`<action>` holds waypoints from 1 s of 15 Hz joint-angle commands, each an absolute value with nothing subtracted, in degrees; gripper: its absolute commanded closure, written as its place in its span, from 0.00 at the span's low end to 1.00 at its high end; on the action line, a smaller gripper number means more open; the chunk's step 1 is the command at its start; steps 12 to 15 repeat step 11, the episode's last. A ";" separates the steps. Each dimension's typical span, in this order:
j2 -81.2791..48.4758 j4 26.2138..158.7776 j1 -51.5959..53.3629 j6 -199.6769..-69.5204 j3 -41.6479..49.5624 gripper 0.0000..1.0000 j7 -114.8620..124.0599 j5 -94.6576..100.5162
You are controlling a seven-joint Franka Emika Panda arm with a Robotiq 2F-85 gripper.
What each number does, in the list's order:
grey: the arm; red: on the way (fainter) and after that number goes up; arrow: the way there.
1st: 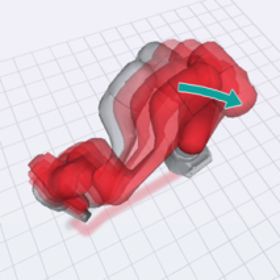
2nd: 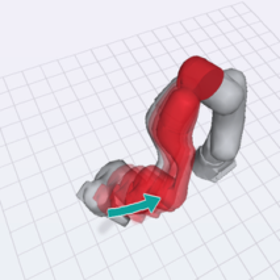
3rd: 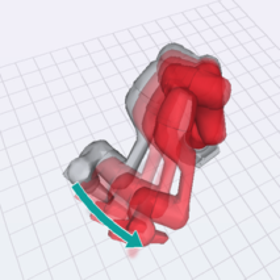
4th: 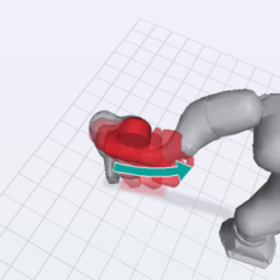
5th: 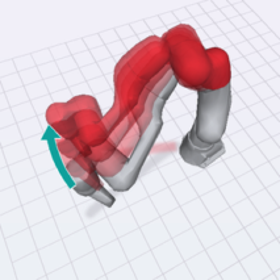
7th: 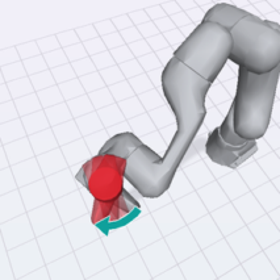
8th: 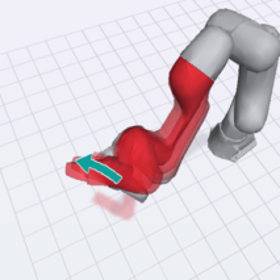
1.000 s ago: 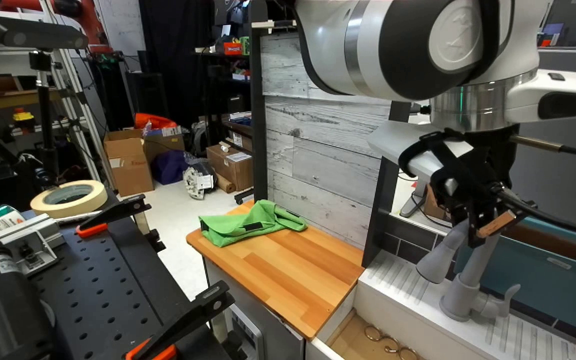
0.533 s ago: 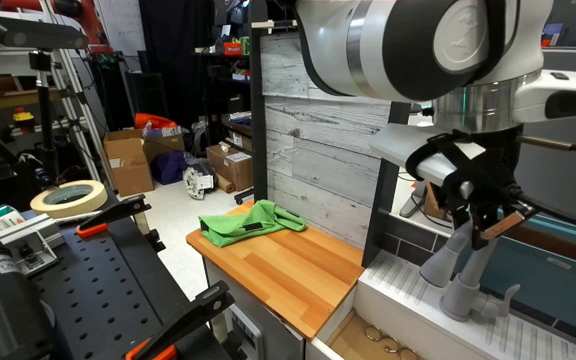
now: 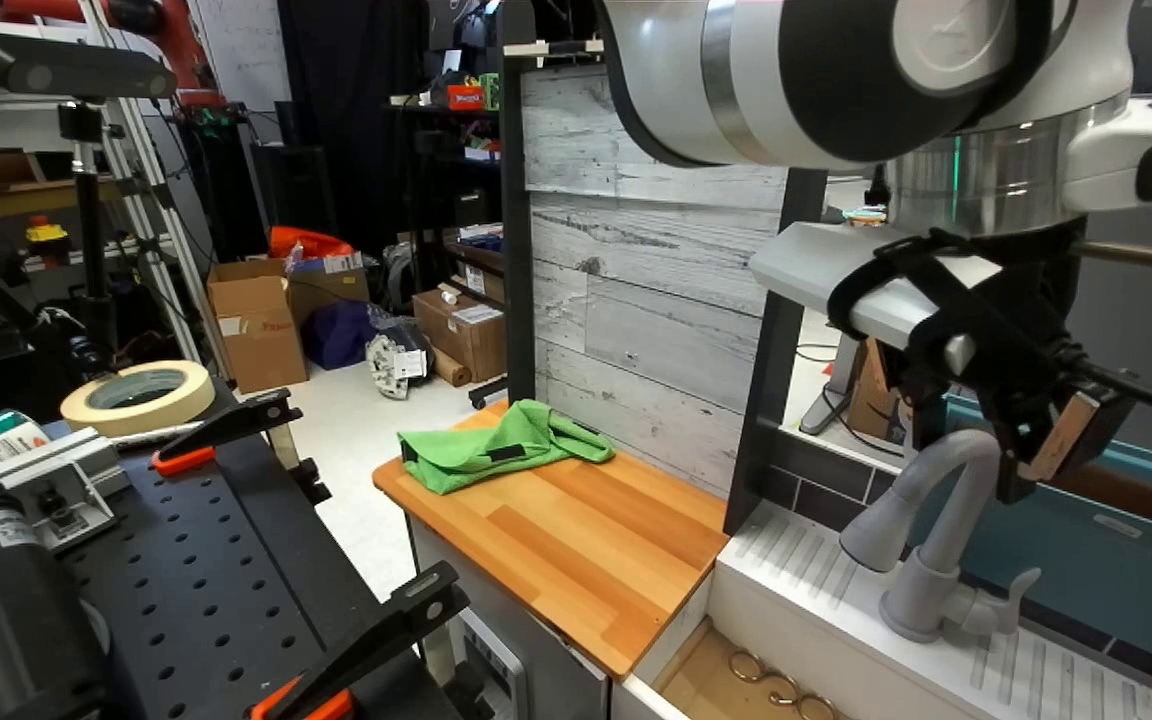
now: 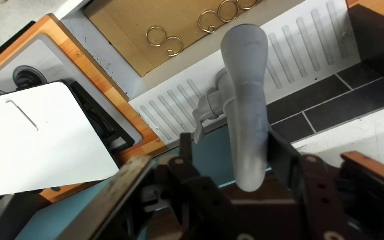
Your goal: Turn the faucet to the right
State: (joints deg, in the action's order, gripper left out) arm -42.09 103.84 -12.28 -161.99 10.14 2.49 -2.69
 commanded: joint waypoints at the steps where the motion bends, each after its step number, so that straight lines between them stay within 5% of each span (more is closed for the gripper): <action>1: -37.07 108.39 -11.79 -163.17 11.74 0.08 3.98 -2.54; 3: -34.46 110.79 -12.01 -163.93 11.24 0.00 4.22 -3.21; 8: -25.48 121.31 -10.54 -170.67 9.76 0.00 4.88 -4.40; 15: -27.81 118.21 -10.80 -168.73 9.85 0.00 4.53 -3.96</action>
